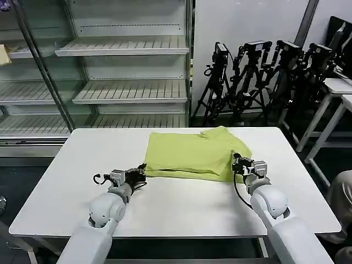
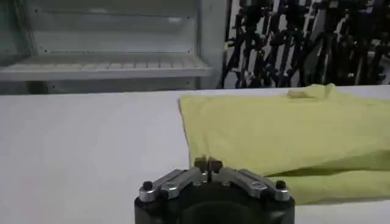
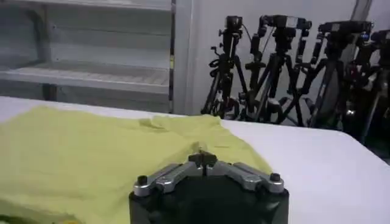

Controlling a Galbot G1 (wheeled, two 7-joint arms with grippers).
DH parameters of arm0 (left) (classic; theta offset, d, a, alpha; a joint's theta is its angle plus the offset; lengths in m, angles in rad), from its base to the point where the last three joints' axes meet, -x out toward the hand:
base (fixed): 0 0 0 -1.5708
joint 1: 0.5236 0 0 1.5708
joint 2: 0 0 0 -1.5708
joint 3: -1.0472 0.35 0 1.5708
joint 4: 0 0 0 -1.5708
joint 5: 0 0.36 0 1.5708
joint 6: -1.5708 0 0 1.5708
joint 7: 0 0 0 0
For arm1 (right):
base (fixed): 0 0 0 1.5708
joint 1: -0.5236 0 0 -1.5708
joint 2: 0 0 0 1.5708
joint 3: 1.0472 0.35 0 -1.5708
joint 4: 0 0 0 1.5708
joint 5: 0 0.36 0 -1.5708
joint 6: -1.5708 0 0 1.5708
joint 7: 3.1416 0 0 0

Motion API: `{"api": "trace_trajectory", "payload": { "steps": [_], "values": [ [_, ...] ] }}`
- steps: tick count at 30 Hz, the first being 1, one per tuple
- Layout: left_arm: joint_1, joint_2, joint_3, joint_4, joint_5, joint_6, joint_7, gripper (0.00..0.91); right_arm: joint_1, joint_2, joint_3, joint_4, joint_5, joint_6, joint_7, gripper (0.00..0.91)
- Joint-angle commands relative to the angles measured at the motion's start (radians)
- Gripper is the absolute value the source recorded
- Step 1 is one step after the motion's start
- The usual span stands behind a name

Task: Fold and organize the clothes.

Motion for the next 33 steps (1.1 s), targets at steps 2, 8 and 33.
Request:
{"api": "trace_trajectory", "payload": {
  "steps": [2,8,33],
  "values": [
    [0.008,0.003,-0.01,-0.016,0.031,-0.014,-0.005,0.907,0.013,0.002,0.002,-0.031,-0.005,-0.008,0.01,0.907],
    [0.061,0.025,-0.006,-0.129,0.029,-0.028,-0.01,0.907,-0.031,-0.028,0.045,0.027,0.049,-0.027,0.018,0.907],
    [0.092,0.062,0.024,-0.112,-0.013,0.006,-0.048,0.01,-0.305,-0.084,0.147,0.143,0.075,-0.044,0.031,0.0]
  ]
}}
